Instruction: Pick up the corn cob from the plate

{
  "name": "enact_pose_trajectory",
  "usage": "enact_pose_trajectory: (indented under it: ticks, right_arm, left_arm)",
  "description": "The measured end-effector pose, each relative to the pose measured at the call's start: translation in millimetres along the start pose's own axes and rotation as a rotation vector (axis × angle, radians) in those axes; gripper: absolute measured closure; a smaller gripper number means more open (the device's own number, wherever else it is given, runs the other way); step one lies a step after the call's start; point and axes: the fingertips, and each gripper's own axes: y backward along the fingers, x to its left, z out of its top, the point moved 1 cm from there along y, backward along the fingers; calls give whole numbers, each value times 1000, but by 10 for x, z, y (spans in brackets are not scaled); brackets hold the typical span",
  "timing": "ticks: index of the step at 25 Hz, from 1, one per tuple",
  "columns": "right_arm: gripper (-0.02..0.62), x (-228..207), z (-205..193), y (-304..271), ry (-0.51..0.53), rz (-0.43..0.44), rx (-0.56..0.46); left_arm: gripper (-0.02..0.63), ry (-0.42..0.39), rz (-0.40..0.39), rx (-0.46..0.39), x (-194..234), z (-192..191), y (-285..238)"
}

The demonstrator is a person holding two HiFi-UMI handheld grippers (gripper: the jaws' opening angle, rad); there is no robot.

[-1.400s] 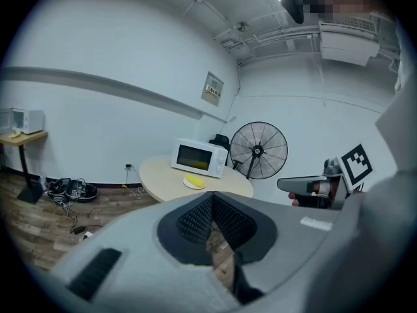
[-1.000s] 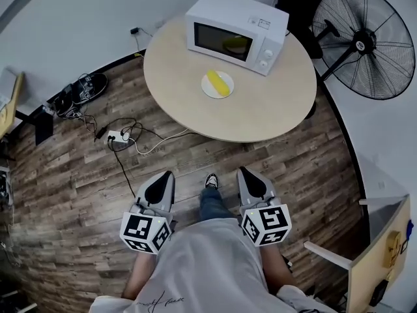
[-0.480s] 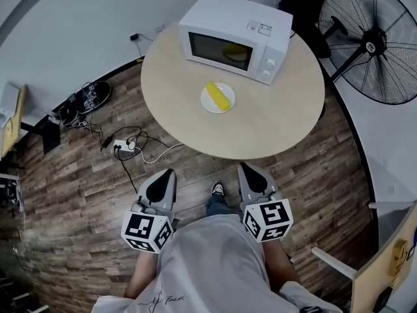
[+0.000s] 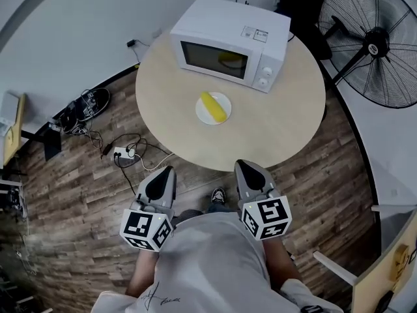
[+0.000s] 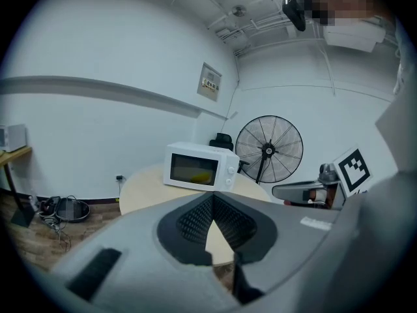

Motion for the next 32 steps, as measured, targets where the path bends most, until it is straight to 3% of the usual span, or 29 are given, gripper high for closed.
enact_pose_trajectory:
  ticks: [16,32]
  right_arm:
    - [583,-239,39,-299,39,6,28]
    - [577,-305,347,-823,60,-3,19]
  left_arm:
    - [617,12,-4,1,18,27,-288]
    - [617,21,1,-7,420,243,-603]
